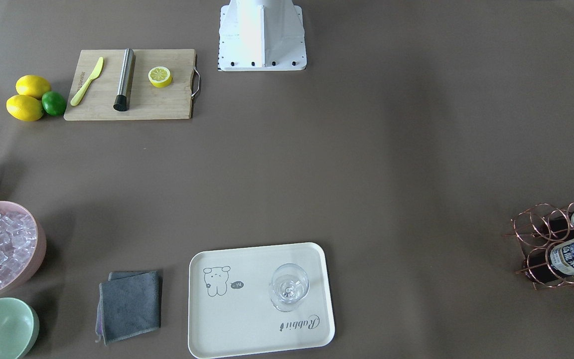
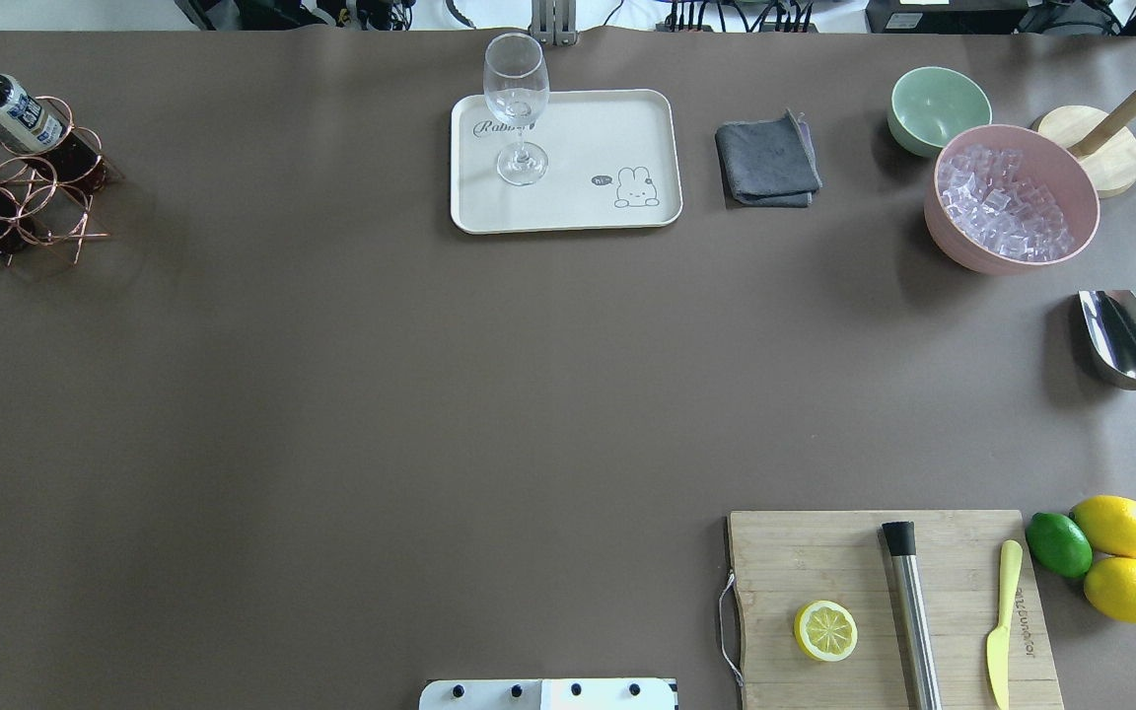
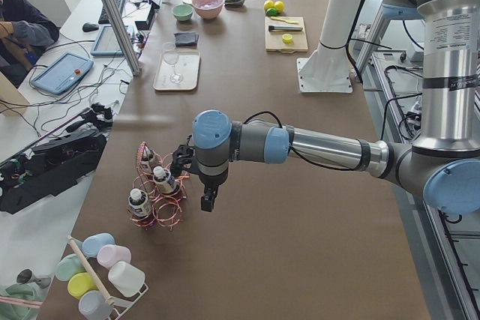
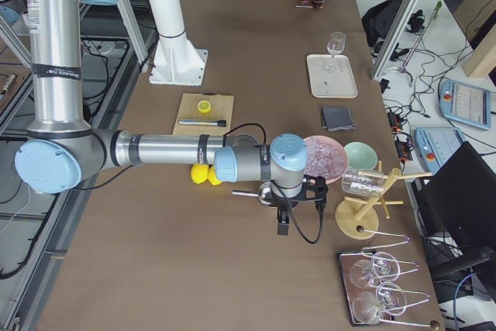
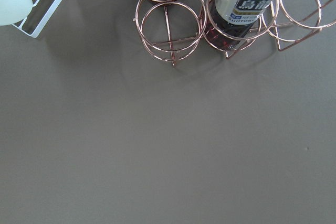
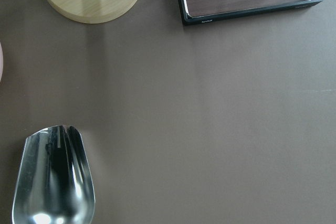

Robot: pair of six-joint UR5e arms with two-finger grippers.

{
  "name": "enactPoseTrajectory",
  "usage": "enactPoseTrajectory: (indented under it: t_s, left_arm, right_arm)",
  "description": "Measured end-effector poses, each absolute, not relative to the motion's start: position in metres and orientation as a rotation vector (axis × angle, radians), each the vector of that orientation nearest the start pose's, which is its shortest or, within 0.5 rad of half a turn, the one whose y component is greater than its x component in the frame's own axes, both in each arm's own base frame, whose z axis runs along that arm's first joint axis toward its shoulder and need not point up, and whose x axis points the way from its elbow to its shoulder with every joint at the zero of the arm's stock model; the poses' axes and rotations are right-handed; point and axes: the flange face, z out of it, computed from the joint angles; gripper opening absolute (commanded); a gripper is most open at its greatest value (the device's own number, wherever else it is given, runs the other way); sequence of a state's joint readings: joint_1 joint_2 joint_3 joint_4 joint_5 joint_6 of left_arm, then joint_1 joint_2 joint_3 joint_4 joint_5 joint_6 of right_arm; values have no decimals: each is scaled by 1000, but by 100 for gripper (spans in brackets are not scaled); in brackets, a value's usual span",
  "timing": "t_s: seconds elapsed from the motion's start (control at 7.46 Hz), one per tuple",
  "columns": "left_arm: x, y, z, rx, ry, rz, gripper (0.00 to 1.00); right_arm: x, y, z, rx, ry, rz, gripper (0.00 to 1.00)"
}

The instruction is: Take tea from basket to plate

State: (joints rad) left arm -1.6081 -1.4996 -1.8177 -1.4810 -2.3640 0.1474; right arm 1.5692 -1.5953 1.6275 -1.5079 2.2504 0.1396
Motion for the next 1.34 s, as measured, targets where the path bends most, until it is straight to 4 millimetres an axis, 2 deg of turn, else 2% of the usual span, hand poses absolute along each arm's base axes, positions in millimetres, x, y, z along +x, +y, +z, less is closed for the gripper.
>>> enactPoseTrajectory:
  t_s: [0.4,0.54,0.8,0.94,1.21,1.34]
  left_arm:
    - [-104,-481,554,291,744,308,97]
    - [-112,-498,545,346,723,389,95]
    - [-124,-548,534,429,684,567,97]
    - [-130,-567,525,477,661,658,97]
    - [-138,-582,513,555,622,807,97]
    - [-135,-589,506,574,612,850,97]
  right_arm:
    - [70,-488,642,43,-684,100,100]
    - [70,-488,642,43,-685,100,100]
    - [70,-488,642,43,-685,100,100]
    - [70,-488,642,44,-686,100,100]
    - [70,-489,642,44,-686,100,100]
    - [70,-488,642,44,-686,100,100]
